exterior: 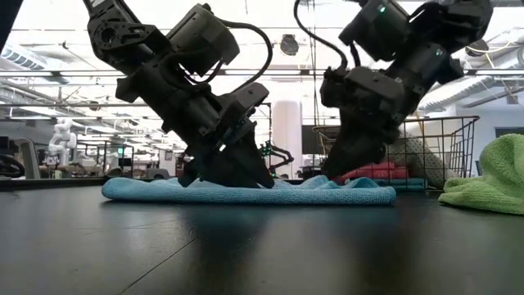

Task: Fold microfiber towels
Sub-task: Fold the blue towel

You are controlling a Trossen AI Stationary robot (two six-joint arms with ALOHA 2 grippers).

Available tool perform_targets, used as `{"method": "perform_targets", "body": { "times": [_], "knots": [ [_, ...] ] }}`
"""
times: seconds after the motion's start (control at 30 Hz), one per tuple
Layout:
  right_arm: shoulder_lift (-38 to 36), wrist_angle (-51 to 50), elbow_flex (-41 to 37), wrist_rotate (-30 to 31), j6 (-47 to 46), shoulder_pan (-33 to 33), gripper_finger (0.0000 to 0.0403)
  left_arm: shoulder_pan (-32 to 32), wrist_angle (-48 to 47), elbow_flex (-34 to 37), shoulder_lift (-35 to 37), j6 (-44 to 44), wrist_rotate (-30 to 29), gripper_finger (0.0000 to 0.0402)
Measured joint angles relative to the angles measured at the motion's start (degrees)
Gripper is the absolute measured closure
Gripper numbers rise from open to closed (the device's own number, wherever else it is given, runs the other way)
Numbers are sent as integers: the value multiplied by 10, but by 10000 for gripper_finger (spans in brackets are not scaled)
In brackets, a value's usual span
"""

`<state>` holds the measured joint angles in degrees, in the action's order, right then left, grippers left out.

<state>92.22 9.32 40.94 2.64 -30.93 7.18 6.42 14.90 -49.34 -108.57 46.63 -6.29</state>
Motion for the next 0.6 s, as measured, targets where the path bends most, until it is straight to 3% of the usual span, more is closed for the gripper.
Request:
{"method": "perform_targets", "body": {
  "times": [0.2,0.6],
  "knots": [
    [19,17,0,-12,-14,-15,286,0,3,0,0,0,-1,275],
    [23,92,0,-29,-19,-16,288,0,4,1,-1,0,-7,275]
  ]
}}
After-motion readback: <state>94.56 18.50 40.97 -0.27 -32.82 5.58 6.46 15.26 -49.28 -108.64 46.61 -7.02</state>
